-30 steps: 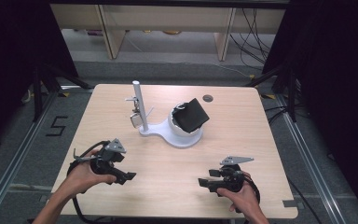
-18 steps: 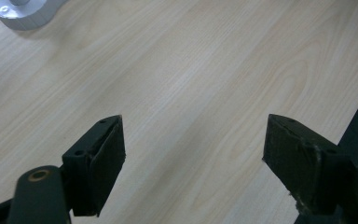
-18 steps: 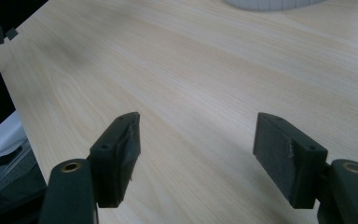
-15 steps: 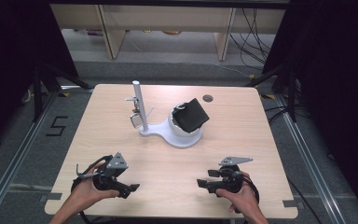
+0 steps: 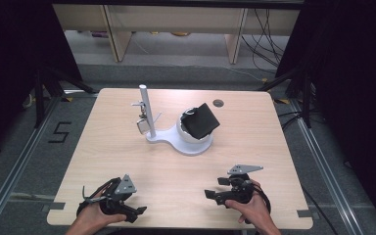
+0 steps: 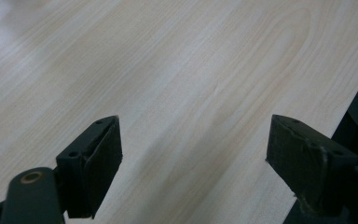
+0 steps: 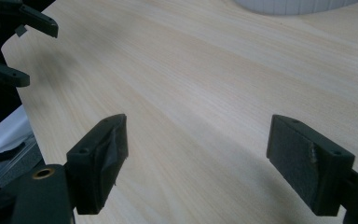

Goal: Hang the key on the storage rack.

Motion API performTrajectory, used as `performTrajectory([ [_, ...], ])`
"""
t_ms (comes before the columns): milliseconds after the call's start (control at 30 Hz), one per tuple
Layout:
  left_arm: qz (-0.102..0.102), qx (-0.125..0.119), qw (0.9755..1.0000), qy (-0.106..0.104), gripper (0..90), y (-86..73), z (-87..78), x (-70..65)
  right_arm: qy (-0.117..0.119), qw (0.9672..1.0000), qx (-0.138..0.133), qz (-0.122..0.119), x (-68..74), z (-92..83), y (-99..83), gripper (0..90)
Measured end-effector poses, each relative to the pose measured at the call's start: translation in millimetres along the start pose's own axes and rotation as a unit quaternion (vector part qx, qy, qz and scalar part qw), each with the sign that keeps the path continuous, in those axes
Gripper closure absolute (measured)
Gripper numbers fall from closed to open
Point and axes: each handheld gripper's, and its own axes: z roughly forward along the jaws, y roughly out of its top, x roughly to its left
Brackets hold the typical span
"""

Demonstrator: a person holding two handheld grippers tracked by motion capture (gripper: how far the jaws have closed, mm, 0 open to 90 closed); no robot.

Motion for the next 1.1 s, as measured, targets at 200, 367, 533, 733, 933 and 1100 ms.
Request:
performTrajectory([
  [200, -0.017, -0.015, 0.9996, 0.018, 17.4, -10.3, 2.0, -5.4, -0.007, 1.0, 0.002, -0.001, 0.5, 0.1, -0.3, 20.8],
  [367, -0.022, -0.018, 0.9995, 0.013, 16.4, -16.3, 4.5, -14.1, 0.004, 0.9999, 0.007, 0.014, 2.2, 1.7, -0.8, 20.0],
  [533, -0.001, -0.012, 0.9997, 0.021, 16.4, -18.6, 7.3, -19.4, -0.015, 0.9999, 0.003, -0.006, 0.9, 0.6, 0.0, 20.1],
  [733, -0.009, -0.01, 0.9997, 0.02, 16.3, -20.3, 7.9, -18.0, -0.009, 0.9999, 0.01, 0.007, 4.1, 2.0, -0.7, 20.2],
  [933, -0.01, -0.011, 0.9997, 0.019, 16.3, -20.5, 9.1, -19.6, -0.005, 0.9999, 0.012, 0.002, 4.0, 2.5, -0.8, 20.3],
  [1100, -0.013, -0.014, 0.9996, 0.021, 16.4, -21.1, 9.2, -18.4, 0.002, 0.9998, 0.013, 0.011, 5.0, 3.8, -1.1, 20.3],
])
